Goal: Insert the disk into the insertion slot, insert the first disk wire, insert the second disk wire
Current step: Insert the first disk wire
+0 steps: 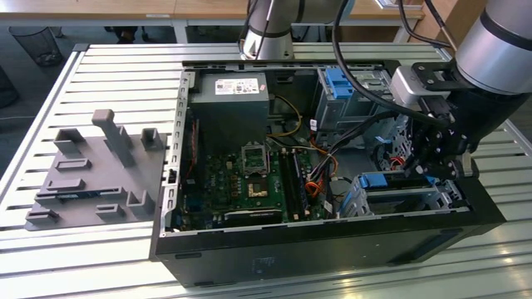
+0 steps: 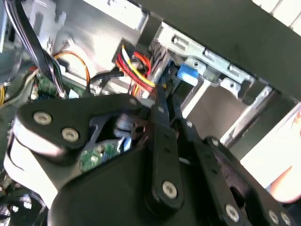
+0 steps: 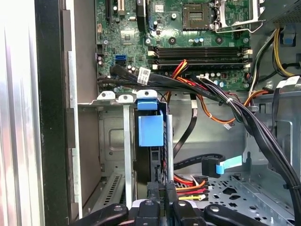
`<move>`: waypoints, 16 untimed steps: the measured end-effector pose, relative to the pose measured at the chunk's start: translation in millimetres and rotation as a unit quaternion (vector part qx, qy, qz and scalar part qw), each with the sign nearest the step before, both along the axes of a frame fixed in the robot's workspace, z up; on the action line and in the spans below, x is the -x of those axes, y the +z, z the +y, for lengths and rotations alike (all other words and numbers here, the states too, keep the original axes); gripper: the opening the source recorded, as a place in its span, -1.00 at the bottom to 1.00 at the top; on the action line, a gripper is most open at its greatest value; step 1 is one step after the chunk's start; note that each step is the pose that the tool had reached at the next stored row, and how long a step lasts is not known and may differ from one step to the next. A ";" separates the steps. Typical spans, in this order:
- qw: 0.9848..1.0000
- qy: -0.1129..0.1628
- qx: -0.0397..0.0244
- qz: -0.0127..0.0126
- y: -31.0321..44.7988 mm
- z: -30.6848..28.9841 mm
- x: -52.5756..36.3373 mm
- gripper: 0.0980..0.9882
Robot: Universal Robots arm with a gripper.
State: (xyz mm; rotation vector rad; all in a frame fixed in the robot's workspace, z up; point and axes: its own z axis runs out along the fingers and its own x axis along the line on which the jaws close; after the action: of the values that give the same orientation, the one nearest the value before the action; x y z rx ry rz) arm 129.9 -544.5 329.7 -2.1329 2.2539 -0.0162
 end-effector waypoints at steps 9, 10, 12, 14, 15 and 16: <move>1.000 0.000 0.000 0.000 -10.1 0.0 -0.1 1.00; 1.000 0.000 0.000 0.000 -10.2 0.0 -0.1 1.00; 1.000 0.000 0.000 0.000 -11.7 0.0 -0.1 1.00; 1.000 0.000 0.000 0.000 -12.2 0.0 -0.1 1.00; 1.000 0.000 0.000 0.000 -12.8 0.0 -0.1 1.00; 1.000 0.000 0.000 0.000 -12.8 0.0 -0.1 1.00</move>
State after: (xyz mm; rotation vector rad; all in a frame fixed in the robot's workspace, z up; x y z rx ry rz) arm 130.0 -544.5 316.9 -2.1330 2.2539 -0.0164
